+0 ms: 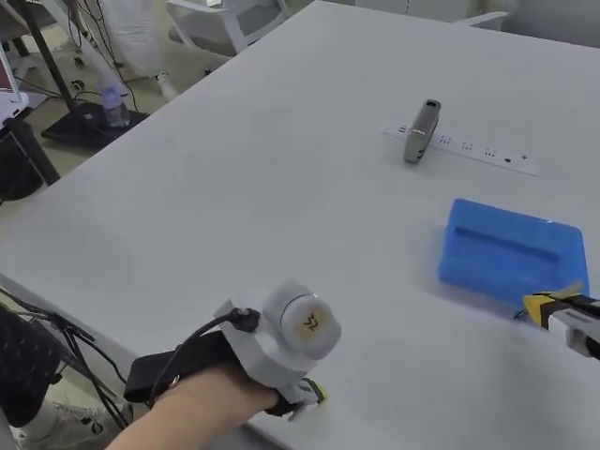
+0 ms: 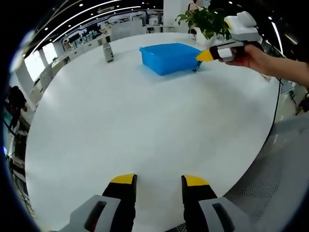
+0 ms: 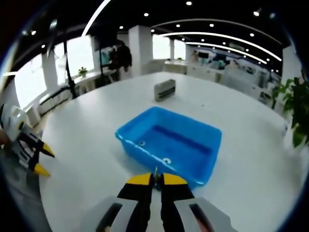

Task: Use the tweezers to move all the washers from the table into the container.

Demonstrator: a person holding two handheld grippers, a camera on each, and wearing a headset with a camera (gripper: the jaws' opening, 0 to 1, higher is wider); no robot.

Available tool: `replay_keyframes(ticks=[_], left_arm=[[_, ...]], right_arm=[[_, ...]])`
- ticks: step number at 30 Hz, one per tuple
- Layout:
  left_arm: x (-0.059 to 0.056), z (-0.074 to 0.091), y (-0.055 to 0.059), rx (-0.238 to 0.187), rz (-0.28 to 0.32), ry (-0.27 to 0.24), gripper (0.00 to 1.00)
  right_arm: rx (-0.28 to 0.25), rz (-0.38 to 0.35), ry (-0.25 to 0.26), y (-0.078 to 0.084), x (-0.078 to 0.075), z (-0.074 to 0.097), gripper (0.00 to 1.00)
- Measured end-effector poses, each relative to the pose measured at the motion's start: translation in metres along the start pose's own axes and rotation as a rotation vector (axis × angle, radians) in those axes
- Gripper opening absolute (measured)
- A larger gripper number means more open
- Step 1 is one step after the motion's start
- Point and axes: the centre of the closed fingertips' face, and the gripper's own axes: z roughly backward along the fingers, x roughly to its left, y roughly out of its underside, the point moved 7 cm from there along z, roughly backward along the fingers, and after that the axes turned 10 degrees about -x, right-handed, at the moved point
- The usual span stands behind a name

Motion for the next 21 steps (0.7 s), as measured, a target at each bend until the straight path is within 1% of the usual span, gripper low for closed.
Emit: replay_keyframes(ticks=[3,7,10,12,13,14,15,17,19,21], left_arm=[[0.001,-0.001,0.0,0.007,-0.003,0.004,0.35],[0.001,-0.002,0.001,-0.004,0.016,-0.01,0.35],[0.001,-0.002,0.001,-0.012,0.02,-0.013,0.36],[0.001,-0.002,0.001,-0.003,0.04,-0.024,0.36],[0.0,-0.003,-0.001,-0.001,0.03,-0.019,0.37],[-0.001,-0.004,-0.003,0.002,0.022,-0.017,0.38],[0.001,-0.003,-0.002,0.005,0.028,-0.018,0.41],[0.001,-0.002,0.0,0.005,0.029,-0.002,0.48],[0.0,-0.001,0.001,0.017,0.024,-0.006,0.52],[-0.001,0.003,0.001,0.005,0.015,-0.013,0.54]], right_arm=[[0.0,-0.033,-0.001,0.0,-0.001,0.003,0.02],[-0.001,-0.032,-0.01,0.0,0.005,0.006,0.02],[-0.014,-0.045,-0.022,-0.006,0.008,0.012,0.02],[-0.027,-0.045,-0.027,-0.011,0.011,0.018,0.02],[-0.036,-0.042,-0.029,-0.015,0.011,0.021,0.02],[-0.04,-0.043,-0.03,-0.016,0.012,0.022,0.02],[-0.056,-0.052,-0.034,-0.018,0.014,0.023,0.02],[-0.071,-0.06,-0.037,-0.026,0.014,0.031,0.02],[-0.085,-0.052,-0.038,-0.033,0.016,0.033,0.02],[-0.103,-0.041,-0.037,-0.04,0.019,0.039,0.02]])
